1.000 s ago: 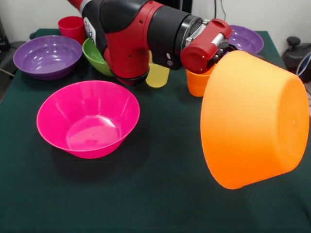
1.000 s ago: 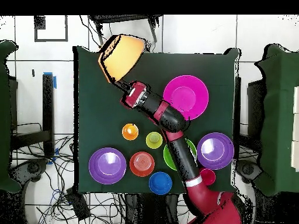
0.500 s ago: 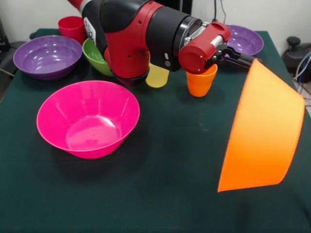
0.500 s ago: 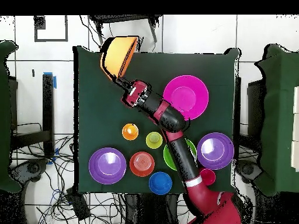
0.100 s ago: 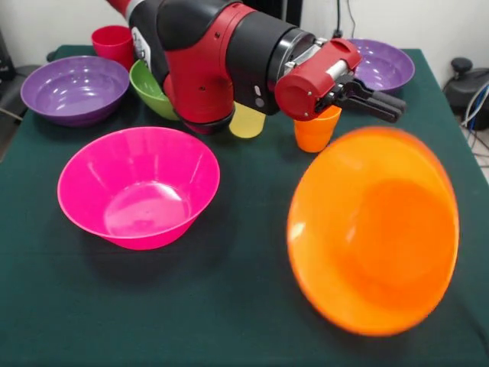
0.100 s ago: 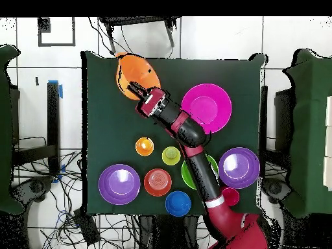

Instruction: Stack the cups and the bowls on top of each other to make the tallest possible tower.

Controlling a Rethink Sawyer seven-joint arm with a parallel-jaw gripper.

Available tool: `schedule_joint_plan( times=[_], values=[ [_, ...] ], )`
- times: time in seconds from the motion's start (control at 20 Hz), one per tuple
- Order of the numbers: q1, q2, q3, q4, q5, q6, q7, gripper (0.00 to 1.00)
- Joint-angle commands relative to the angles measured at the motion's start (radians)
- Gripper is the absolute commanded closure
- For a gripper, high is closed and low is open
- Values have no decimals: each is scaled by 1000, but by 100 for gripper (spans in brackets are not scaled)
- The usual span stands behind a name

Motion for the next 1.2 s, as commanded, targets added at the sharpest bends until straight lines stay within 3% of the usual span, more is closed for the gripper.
schedule_joint_plan(
  times=[0.05,0.45,0.55,0.65,0.8,0.85,1.0,1.05,1.2],
  values=[
    [23,213,-237,-235,38,-6,-208,100],
    [21,214,-239,-234,38,-10,-205,100],
    [19,204,-245,-218,9,-63,-154,100],
    [30,159,-256,-187,-57,-167,-41,100],
    [84,34,-285,-144,-145,-314,162,100],
    [114,-22,-302,-133,-147,-357,221,0],
    [279,-315,-418,-91,-146,-539,514,0],
    [337,-412,-468,-71,-112,-591,570,0],
    [455,-594,-578,-21,26,-655,644,0]
  ],
)
